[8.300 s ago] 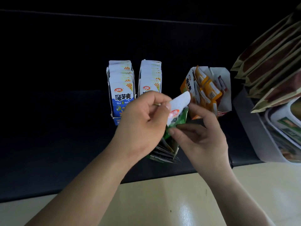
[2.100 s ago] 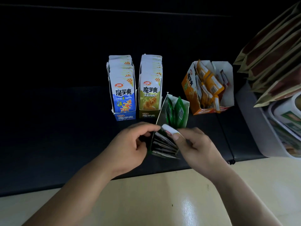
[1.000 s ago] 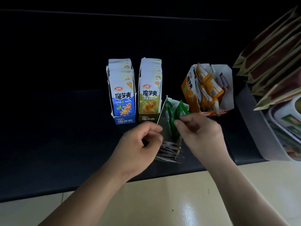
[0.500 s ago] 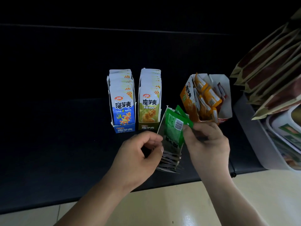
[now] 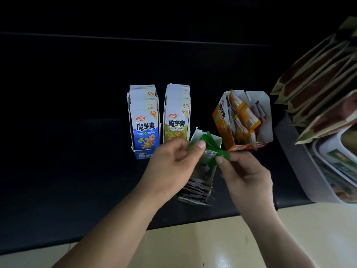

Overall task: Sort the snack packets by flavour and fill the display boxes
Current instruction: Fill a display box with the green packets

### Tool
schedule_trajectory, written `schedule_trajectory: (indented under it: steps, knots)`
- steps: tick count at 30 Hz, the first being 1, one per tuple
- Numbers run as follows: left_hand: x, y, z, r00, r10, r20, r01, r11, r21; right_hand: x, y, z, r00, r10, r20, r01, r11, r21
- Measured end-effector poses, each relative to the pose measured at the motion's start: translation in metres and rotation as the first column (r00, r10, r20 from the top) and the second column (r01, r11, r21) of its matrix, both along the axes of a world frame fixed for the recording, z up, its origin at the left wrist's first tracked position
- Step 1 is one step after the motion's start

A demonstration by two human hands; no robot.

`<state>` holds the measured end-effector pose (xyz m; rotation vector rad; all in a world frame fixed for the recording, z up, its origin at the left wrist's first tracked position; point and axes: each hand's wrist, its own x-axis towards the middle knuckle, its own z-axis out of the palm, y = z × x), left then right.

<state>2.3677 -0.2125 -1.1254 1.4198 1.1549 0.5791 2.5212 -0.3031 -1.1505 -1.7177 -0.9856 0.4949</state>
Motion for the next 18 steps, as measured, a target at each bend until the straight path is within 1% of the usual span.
schedule_trajectory:
  steps: [1, 2, 4, 6, 8, 10, 12, 14, 16, 18]
  knots:
    - [-0.003, -0.002, 0.001, 1.000, 0.006, 0.022, -0.005, 1.000, -0.025, 0.003, 0.000, -0.001, 0.999, -0.041, 0.028, 0.042, 0.999, -0.031]
    - [-0.007, -0.004, 0.004, 0.998, 0.023, 0.051, -0.021, 0.999, -0.047, 0.005, 0.000, -0.001, 0.997, -0.073, 0.006, 0.073, 0.996, -0.054]
    - [-0.013, -0.007, 0.009, 0.990, 0.080, 0.116, -0.073, 0.995, -0.062, 0.004, 0.004, 0.000, 0.990, -0.078, -0.121, 0.068, 0.994, -0.084]
    - [-0.020, -0.006, 0.011, 0.984, 0.108, 0.142, -0.101, 0.993, -0.058, 0.000, 0.006, 0.001, 0.979, -0.048, -0.196, 0.033, 0.996, -0.082]
    - [-0.029, -0.002, 0.012, 0.983, 0.108, 0.147, -0.095, 0.991, -0.093, -0.006, 0.006, 0.004, 0.973, -0.039, -0.229, 0.027, 0.998, -0.056]
    - [-0.039, 0.002, 0.012, 0.982, 0.091, 0.164, -0.066, 0.987, -0.149, -0.008, 0.004, 0.008, 0.966, -0.078, -0.245, 0.063, 0.996, -0.066]
    - [-0.044, 0.003, 0.012, 0.984, 0.074, 0.163, -0.050, 0.987, -0.150, -0.007, 0.002, 0.013, 0.940, -0.096, -0.326, 0.062, 0.992, -0.112]
    - [-0.043, 0.000, 0.009, 0.981, 0.062, 0.184, -0.037, 0.990, -0.134, -0.006, 0.003, 0.019, 0.894, -0.045, -0.445, -0.013, 0.992, -0.126]
    - [-0.037, -0.005, 0.007, 0.972, 0.065, 0.226, -0.036, 0.991, -0.132, -0.009, 0.005, 0.026, 0.849, 0.042, -0.527, -0.085, 0.995, -0.058]
    - [-0.028, -0.008, 0.006, 0.966, 0.054, 0.254, -0.026, 0.993, -0.113, -0.011, 0.008, 0.031, 0.802, 0.093, -0.591, -0.096, 0.995, 0.026]
